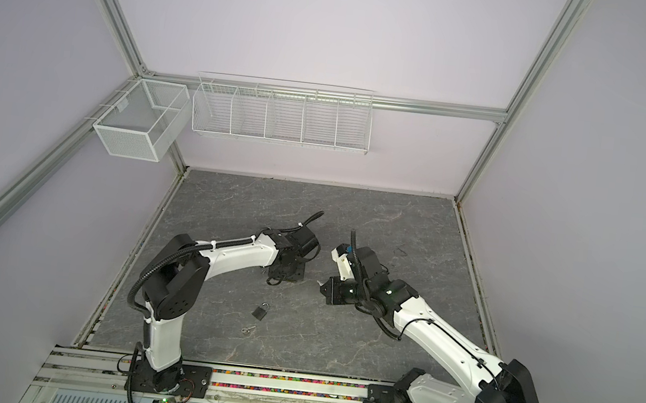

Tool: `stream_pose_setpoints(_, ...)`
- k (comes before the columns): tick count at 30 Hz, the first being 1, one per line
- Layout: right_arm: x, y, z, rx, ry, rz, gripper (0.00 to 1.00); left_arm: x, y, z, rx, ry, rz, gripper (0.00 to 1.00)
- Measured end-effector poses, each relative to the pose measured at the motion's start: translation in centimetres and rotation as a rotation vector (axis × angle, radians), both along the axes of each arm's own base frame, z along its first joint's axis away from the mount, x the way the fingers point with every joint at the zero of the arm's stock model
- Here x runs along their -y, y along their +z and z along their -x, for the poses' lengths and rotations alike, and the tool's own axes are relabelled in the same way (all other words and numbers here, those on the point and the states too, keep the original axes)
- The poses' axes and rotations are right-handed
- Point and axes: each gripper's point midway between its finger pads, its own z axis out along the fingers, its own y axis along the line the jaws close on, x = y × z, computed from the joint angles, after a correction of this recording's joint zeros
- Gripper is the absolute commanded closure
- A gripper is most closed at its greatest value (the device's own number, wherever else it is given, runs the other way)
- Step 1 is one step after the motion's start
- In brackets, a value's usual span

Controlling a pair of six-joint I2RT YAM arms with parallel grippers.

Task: Unlock with the key
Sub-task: 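Lift the gold padlock with the left gripper toward the right gripper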

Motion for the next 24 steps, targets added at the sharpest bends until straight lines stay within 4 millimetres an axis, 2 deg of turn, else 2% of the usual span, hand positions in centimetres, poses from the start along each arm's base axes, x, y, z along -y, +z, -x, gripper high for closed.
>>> stream_pose_setpoints(6,0.3,0.4,0.0,0.016,-0.011,0.006,0.93,0.8,6.2,-0.7,0.113,0.067,0.155,1.00)
stream_pose_setpoints(11,-0.3,0.9,0.4,0.048,0.000,0.010,0.93,1.0,10.0,-1.0,0.180,0.131,0.277,1.00)
stream_pose_setpoints(18,-1.7,1.3,1.0,0.100,0.007,0.025,0.93,0.2,12.2,-0.2,0.219,0.230,0.402,1.00)
stream_pose_setpoints(24,-3.3,2.1,0.3,0.146,-0.032,-0.018,0.93,-0.8,13.2,0.7,0.242,0.329,0.526,1.00)
